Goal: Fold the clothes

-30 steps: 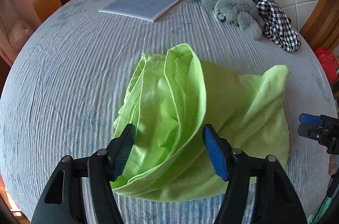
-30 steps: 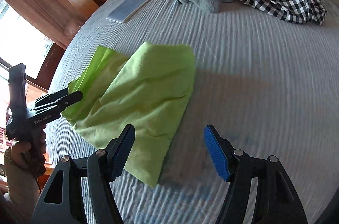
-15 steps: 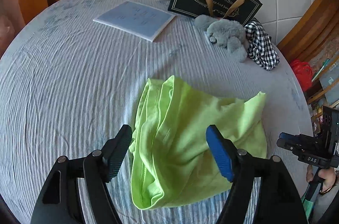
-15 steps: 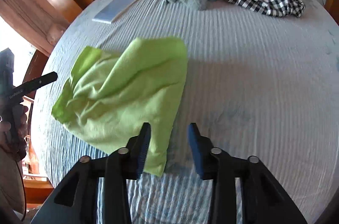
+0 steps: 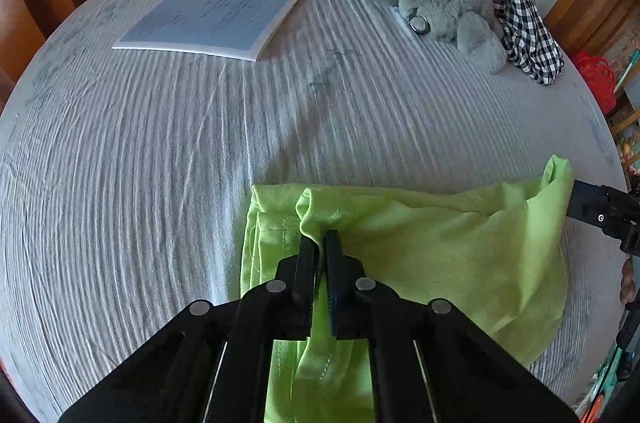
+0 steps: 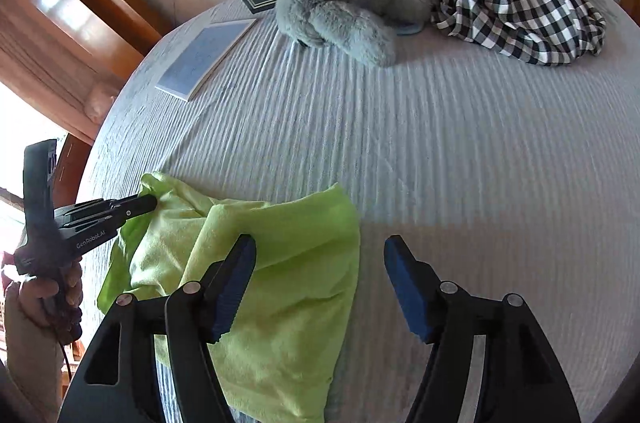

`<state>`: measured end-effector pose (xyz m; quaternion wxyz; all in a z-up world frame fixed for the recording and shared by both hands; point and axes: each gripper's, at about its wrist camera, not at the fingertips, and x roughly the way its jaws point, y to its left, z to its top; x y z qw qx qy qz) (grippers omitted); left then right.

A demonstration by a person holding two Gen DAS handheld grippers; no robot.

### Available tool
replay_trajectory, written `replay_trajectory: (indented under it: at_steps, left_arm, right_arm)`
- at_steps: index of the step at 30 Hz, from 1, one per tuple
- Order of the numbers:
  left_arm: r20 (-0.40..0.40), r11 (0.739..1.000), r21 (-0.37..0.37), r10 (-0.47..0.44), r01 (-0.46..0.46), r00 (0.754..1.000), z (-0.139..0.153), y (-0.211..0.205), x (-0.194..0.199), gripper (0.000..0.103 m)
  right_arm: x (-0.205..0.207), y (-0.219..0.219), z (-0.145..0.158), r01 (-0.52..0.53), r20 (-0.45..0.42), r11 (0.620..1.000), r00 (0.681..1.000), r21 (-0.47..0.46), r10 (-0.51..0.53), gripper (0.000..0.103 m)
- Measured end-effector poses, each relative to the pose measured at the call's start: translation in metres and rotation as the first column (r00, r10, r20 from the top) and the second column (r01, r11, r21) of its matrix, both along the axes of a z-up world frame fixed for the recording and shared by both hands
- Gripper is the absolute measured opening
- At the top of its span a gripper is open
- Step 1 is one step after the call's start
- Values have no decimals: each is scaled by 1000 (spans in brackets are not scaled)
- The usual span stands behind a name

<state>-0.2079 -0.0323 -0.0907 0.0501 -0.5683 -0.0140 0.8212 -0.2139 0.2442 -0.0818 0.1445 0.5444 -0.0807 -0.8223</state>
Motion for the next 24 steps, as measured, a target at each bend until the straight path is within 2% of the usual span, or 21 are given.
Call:
replay_trajectory:
  at_steps: [1, 2, 3, 5, 7, 9, 10, 11, 12, 13, 14, 15, 17, 22, 23, 24]
  left_arm:
    - [-18, 1000, -27, -5, 4, 1000, 0, 1, 0, 3]
    - [-44, 998, -58, 13, -16, 999, 5, -1, 0, 2]
    - [-73, 996, -68, 51, -56, 996, 10, -9, 1, 2]
    - [-131, 987, -85, 125, -137, 983, 21, -26, 1, 2]
    - [-107, 985, -78, 148, -157, 983, 14, -40, -6, 3]
    - [-80, 987, -57, 145, -150, 986, 8, -46, -13, 9]
    - [-74, 987, -52, 145, -149, 987, 8, -48, -14, 14]
    - [-68, 988, -48, 145, -149, 987, 7, -49, -15, 31]
    - [-72, 988, 1, 153, -153, 986, 12, -53, -9, 40]
    - [-87, 987, 44, 159, -156, 983, 20, -55, -1, 53]
    - [-102, 985, 65, 163, -157, 981, 28, -54, 9, 61]
    - [-100, 986, 68, 157, -151, 983, 31, -53, 19, 64]
    - [-85, 988, 69, 144, -139, 986, 33, -51, 40, 66]
    - [-44, 989, 69, 134, -131, 990, 13, -43, 83, 66]
    - [-34, 988, 74, 136, -133, 990, 8, -41, 88, 63]
    - [-19, 988, 71, 135, -134, 991, 3, -40, 91, 55]
  right_arm:
    - [-3, -3, -2, 3, 2, 1000, 1000, 5, -3, 36]
    - [-6, -5, -4, 6, 3, 1000, 1000, 10, -6, 20]
    - [-9, -8, -6, 8, 5, 1000, 1000, 14, -9, 10]
    - [-16, -12, -10, 15, 9, 1000, 1000, 24, -15, 10]
    - [-20, -3, -14, 57, 19, 998, 998, 24, -58, 11]
    - [-23, 7, -18, 99, 29, 995, 995, 25, -99, 13]
    - [-20, 8, -15, 98, 30, 995, 995, 16, -98, 14]
    - [-15, 8, -11, 87, 25, 996, 996, 9, -87, 15]
    - [-7, 8, -6, 74, 22, 997, 997, -10, -74, 23]
    - [2, 10, -1, 64, 23, 997, 998, -32, -63, 43]
    - [13, 11, 2, 59, 23, 997, 998, -51, -58, 55]
    - [24, 13, 6, 53, 23, 996, 998, -68, -52, 67]
    - [41, 10, 5, 29, 43, 997, 999, -76, -26, 67]
    - [81, -5, -4, 5, 49, 998, 999, -55, -2, 67]
    - [85, -12, -7, -8, 50, 999, 999, -41, 10, 65]
    - [87, -19, -11, -29, 63, 999, 998, -30, 30, 49]
